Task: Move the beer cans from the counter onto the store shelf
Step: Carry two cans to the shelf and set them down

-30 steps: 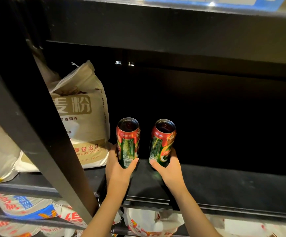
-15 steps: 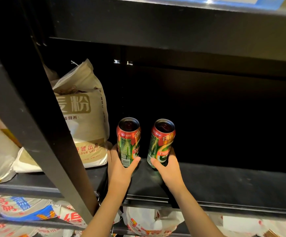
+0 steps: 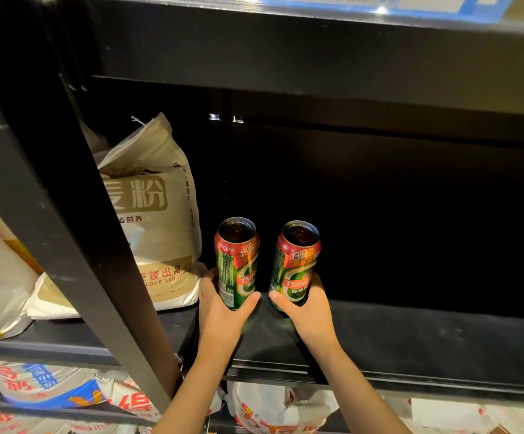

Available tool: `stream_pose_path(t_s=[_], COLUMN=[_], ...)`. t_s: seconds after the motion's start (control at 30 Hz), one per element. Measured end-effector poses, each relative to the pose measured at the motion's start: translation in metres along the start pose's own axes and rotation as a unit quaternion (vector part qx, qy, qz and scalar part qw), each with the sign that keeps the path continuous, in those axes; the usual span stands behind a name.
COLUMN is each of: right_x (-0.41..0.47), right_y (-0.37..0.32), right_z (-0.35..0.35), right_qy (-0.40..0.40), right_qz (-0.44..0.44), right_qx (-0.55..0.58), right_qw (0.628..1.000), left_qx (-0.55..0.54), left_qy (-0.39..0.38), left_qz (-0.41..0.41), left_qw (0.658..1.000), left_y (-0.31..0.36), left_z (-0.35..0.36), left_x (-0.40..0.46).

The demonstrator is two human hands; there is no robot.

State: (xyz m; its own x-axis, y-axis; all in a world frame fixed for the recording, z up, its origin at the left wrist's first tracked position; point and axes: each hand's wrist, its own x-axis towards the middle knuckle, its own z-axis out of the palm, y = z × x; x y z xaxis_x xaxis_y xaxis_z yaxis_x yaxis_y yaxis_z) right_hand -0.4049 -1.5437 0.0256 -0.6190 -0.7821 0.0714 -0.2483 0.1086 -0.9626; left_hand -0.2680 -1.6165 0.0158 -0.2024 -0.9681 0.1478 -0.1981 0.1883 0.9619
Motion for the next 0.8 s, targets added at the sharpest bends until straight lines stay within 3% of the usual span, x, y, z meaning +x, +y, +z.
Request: stream_pose_path(t_s=[0.4, 0.6, 0.8], right_x=[-0.002, -0.001, 0.0], right_y=[-0.002, -0.004, -0.001], right_z=[-0.002, 0.0, -0.001], right_qy=[-0.026, 0.008, -0.029], right_qz=[0.006, 0.002, 0.002], right_qx=[-0.002, 0.012, 0.01], right_qw=[1.0, 1.0, 1.0], left_qx=[0.007, 0.048, 0.048], left_qy=[-0.007, 0.001, -0.006], left_qz=[-0.002, -0.003, -0.008], left_qw=[1.0, 0.999, 0.999], left_y=[0.004, -0.001, -0.002], left_z=[-0.001, -0.001, -0.002], left_x=[-0.003, -0.001, -0.002])
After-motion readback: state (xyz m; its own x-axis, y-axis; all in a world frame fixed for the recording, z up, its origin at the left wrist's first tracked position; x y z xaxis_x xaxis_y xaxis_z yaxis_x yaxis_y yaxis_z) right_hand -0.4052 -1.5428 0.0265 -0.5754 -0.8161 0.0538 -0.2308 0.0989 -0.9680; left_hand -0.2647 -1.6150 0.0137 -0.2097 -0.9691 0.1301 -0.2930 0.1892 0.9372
